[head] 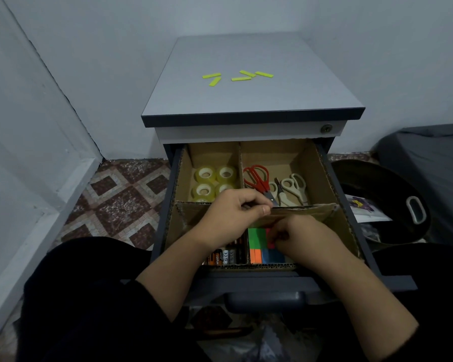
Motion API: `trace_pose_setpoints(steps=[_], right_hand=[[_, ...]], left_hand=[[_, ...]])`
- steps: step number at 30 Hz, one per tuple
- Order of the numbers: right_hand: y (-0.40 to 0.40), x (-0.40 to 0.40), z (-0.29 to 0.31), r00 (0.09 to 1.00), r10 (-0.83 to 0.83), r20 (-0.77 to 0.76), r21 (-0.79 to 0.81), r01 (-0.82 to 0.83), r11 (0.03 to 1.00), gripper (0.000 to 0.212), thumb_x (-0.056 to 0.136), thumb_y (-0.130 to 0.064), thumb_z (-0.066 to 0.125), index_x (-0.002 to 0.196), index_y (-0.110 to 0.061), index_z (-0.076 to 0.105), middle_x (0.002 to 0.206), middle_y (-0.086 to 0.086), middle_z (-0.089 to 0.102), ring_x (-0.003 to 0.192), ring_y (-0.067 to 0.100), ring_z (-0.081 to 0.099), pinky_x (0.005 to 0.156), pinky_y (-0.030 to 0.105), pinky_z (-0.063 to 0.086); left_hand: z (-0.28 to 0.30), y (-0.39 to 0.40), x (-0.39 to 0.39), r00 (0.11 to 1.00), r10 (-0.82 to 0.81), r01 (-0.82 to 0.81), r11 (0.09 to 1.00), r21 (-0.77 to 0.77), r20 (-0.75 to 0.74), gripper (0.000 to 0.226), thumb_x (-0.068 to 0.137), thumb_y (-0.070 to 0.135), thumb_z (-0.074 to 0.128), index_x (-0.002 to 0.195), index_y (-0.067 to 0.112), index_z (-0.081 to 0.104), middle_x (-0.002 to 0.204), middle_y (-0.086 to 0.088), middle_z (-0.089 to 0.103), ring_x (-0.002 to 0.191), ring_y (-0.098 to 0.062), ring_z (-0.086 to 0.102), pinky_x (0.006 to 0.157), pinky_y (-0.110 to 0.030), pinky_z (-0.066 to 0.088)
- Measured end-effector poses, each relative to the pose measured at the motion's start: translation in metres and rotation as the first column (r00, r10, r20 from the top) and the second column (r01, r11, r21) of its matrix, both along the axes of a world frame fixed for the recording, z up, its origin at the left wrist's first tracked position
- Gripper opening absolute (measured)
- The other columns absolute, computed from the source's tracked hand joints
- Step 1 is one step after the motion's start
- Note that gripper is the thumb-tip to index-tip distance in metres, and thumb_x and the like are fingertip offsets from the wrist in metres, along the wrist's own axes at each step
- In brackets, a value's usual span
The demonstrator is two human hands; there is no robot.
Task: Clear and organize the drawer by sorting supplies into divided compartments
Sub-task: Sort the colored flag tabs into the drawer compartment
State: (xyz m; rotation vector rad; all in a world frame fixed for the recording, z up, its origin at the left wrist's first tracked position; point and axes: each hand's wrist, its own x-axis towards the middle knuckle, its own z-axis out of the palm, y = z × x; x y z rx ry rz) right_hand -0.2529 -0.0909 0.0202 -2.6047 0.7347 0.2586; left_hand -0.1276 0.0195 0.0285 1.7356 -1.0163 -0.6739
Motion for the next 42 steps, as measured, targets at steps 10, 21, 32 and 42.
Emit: trace_pose_setpoints(steps=[10,21,32,42], right_hand=[[0.007,-0.006,0.019,0.955,-0.037,0.295,-0.021,0.045,0.999,0.018,0.092,-0.033,0.056,0.107,-0.036,0.067,0.095,-0.017,0.055,0.084,0.001,0.052,0.071,0.021,0.045],[-0.039,0.061,0.085,0.720,-0.083,0.689,-0.082,0.191,0.978,0.014,0.089,-0.031,0.061,0.096,-0.028,0.073,0.098,-0.008,0.059,0.103,0.011,0.051,0.089,0.035,0.044],[-0.140,0.151,0.111,0.670,-0.466,0.577,0.303,0.354,0.885,0.034,0.089,-0.021,0.062,0.121,-0.012,0.061,0.123,0.006,0.059,0.109,0.022,0.055,0.083,0.025,0.040],[-0.164,0.207,0.102,0.766,-0.331,0.552,-0.048,0.425,0.904,0.030,0.093,-0.036,0.052,0.120,-0.029,0.064,0.119,0.007,0.056,0.114,0.031,0.049,0.090,0.037,0.040]], left_hand=[[-0.001,0.004,-0.003,0.997,0.064,-0.066,0.996,-0.063,-0.036,0.015,0.090,0.010,0.063,0.097,0.020,0.071,0.096,0.007,0.070,0.096,-0.006,0.064,0.090,-0.027,0.053],[0.061,-0.022,0.057,0.860,0.411,-0.320,0.896,-0.308,0.302,0.028,0.089,0.006,0.060,0.115,0.016,0.065,0.109,0.010,0.059,0.106,-0.006,0.057,0.093,-0.018,0.045],[0.102,-0.079,0.171,0.822,0.458,-0.502,0.864,0.051,0.339,0.047,0.098,0.021,0.048,0.143,0.009,0.039,0.145,-0.009,0.043,0.128,-0.022,0.045,0.094,-0.022,0.033],[0.091,-0.121,0.216,0.726,0.407,-0.495,0.869,0.011,0.554,0.027,0.099,0.016,0.045,0.111,0.002,0.065,0.117,-0.013,0.054,0.110,-0.031,0.053,0.085,-0.031,0.040]])
